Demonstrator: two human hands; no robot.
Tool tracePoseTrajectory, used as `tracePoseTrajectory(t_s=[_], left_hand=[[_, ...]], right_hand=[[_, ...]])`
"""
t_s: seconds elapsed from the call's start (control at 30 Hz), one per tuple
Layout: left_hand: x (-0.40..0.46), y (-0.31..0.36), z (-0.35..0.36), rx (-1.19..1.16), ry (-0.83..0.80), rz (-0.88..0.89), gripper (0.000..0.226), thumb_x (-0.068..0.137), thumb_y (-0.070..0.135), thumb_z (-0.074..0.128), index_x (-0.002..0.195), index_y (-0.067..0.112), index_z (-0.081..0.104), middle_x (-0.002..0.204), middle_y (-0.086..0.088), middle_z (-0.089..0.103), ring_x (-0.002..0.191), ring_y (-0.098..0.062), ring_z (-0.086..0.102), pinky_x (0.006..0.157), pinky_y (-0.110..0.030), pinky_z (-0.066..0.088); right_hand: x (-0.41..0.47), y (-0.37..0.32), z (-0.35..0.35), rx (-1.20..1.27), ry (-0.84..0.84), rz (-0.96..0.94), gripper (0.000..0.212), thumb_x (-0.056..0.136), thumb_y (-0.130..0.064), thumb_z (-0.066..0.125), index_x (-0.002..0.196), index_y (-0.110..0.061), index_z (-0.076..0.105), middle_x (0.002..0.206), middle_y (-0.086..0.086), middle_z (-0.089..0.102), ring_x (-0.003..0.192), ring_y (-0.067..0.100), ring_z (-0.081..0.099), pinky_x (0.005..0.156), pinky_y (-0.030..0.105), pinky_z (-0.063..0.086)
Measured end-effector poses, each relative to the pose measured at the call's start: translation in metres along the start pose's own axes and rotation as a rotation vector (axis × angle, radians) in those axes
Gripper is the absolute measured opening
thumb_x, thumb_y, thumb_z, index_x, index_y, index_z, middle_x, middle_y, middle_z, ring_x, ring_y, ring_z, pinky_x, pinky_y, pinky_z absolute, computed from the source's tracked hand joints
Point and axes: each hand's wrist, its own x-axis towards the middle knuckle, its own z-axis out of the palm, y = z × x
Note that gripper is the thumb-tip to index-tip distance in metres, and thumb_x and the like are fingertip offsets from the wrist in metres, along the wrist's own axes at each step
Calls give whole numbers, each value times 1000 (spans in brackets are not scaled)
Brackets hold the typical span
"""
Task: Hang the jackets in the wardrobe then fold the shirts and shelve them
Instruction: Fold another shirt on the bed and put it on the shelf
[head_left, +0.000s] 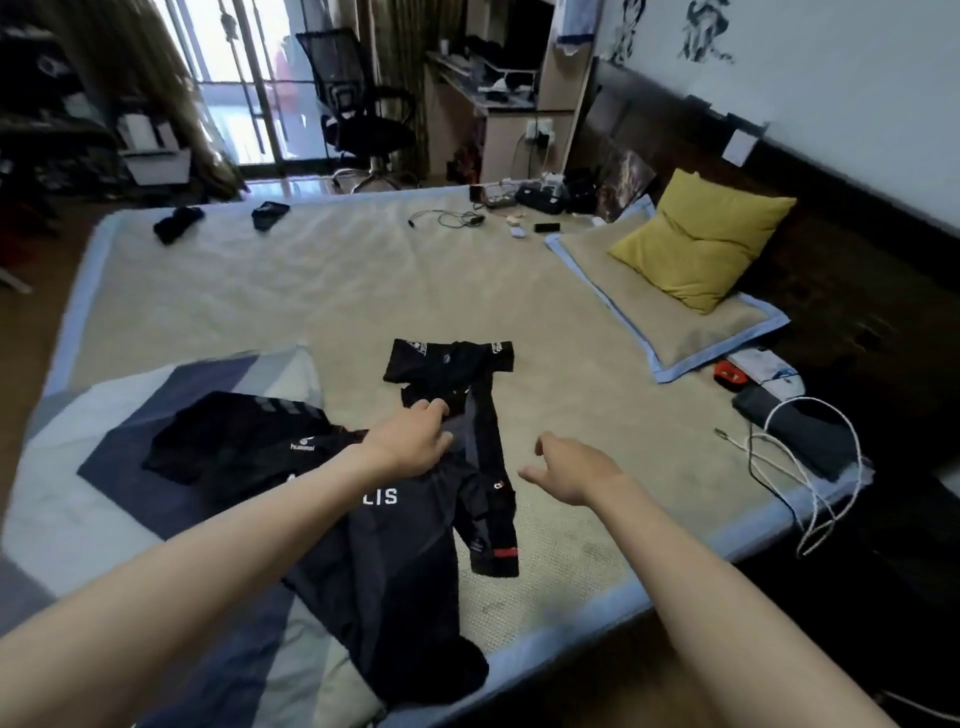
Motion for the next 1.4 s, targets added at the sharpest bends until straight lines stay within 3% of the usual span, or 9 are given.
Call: tracePoseTrajectory(t_s=[0.23,0.43,0.63,0.77,0.87,1.03,1.13,1.3,1.4], left_hand=[[40,-29,91,-67,-165,-375,39,98,37,49,127,12,44,135,-12,53,123,-38,55,99,-49,46],[31,-45,153,-112,-333,-691,42,98,40,48,130,14,42,138,-9,50,127,-34,53,101,-48,43],[9,-93,164,-72,-363,-891,44,99,42,47,135,17,40,143,-7,46,128,-34,50,103,-48,40],[26,-157,157,18,-290,-952,46,98,41,47,138,18,39,144,-6,45,129,-34,50,104,-47,39],[55,-201,154,139,-224,-889,42,98,38,45,135,17,42,140,-6,48,125,-33,52,99,-45,40],[129,-259,147,354,84,-481,23,94,23,47,113,17,58,117,-3,61,108,-27,59,89,-41,43],[189,-293,143,395,163,-360,29,95,15,45,120,17,59,120,-1,62,111,-24,58,93,-38,42],[250,-339,159,577,-276,-227,39,90,27,59,127,20,49,128,2,60,123,-21,56,104,-36,37],[250,-342,176,636,-353,-218,43,89,35,63,126,21,46,128,3,60,120,-20,60,105,-38,32]], right_hand=[[119,39,68,37,-247,-58,55,99,-51,53,134,-9,46,130,11,61,118,31,60,89,39,47],[190,51,126,38,-420,-112,64,98,-50,53,143,-7,40,137,12,59,124,31,59,101,44,50],[252,-13,149,69,-377,-255,51,96,-47,56,128,-8,46,139,13,54,129,36,54,103,48,47],[313,-75,153,93,-255,-409,51,99,-42,56,136,-10,44,140,13,50,131,36,49,103,47,46],[363,-116,160,126,-146,-481,55,101,-41,53,146,-12,40,144,13,48,131,35,49,103,48,46],[426,-152,183,92,-38,-494,44,107,-29,38,149,-16,38,142,15,51,127,37,51,99,49,45],[454,-154,192,51,-83,-417,37,108,-31,34,142,-20,44,140,14,50,123,39,54,98,48,46],[475,-146,211,139,-297,-310,23,100,-32,53,114,-20,67,129,12,58,119,36,58,105,39,44],[464,-133,218,251,-398,-288,8,92,-33,67,90,-26,66,115,9,71,113,26,63,96,31,47]])
